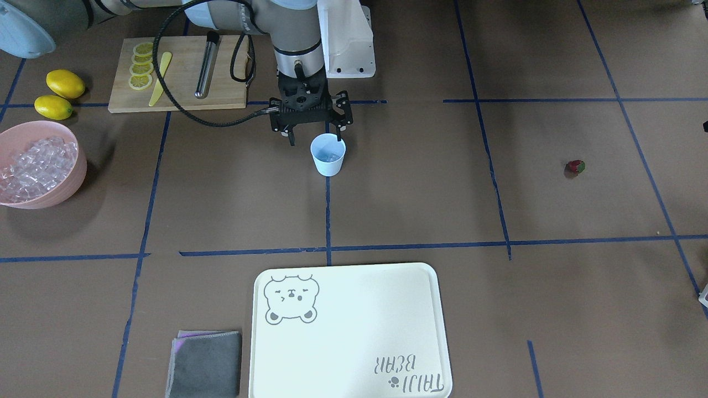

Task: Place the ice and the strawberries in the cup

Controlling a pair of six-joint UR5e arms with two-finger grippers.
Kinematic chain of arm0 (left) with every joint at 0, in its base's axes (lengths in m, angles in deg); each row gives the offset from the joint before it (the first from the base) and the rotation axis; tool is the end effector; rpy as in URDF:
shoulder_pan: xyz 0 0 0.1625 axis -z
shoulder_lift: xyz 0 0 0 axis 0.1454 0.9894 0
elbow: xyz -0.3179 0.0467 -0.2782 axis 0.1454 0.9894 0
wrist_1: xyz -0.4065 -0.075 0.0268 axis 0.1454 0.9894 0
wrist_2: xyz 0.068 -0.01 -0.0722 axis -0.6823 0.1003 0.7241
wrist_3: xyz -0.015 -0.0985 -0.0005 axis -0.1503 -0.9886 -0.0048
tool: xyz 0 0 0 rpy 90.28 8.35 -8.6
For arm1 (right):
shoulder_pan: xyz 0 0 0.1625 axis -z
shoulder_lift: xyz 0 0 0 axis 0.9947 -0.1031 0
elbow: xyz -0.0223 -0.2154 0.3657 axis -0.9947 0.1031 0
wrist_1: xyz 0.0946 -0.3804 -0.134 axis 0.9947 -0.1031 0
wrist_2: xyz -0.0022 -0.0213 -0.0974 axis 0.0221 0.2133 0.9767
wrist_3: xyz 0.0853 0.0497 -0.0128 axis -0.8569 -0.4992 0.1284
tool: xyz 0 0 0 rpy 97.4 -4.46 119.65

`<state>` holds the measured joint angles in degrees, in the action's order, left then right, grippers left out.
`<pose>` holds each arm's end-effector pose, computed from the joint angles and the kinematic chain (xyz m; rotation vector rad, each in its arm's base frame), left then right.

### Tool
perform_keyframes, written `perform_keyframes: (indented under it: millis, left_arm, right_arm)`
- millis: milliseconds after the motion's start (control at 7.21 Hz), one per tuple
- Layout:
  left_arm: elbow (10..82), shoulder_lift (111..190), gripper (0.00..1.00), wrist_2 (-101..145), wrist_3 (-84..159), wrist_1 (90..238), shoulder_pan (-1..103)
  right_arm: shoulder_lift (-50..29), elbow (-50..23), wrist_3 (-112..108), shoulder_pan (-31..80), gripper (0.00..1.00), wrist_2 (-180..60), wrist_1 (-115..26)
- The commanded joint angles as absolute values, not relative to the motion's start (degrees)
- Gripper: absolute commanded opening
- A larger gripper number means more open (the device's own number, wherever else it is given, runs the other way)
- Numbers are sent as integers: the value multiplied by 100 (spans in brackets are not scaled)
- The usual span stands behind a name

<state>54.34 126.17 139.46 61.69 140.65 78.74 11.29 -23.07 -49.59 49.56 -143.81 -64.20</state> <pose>-0.0346 -0.4658 0.6074 0.1751 0.8488 0.2630 -0.4766 -0.4543 0.1502 0.1749 -0.8552 0.0163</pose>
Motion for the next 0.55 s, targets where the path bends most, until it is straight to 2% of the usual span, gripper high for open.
perform_keyframes:
  millis: [0,139,416]
  left_arm:
    - [5678,12614,100,13944,6170,14138,7865]
    - [5724,12622,100,13944,6162,14156,7865]
    - [5794,12648,100,13926,6127,14165,7865]
  right_arm:
    - [700,-2306,-3623,3887,99,-15382,-6424]
    - [446,-2306,-2894,3343,99,-15786,-6424]
    - [-562,-2550,-1147,2147,99,-16726,-6415]
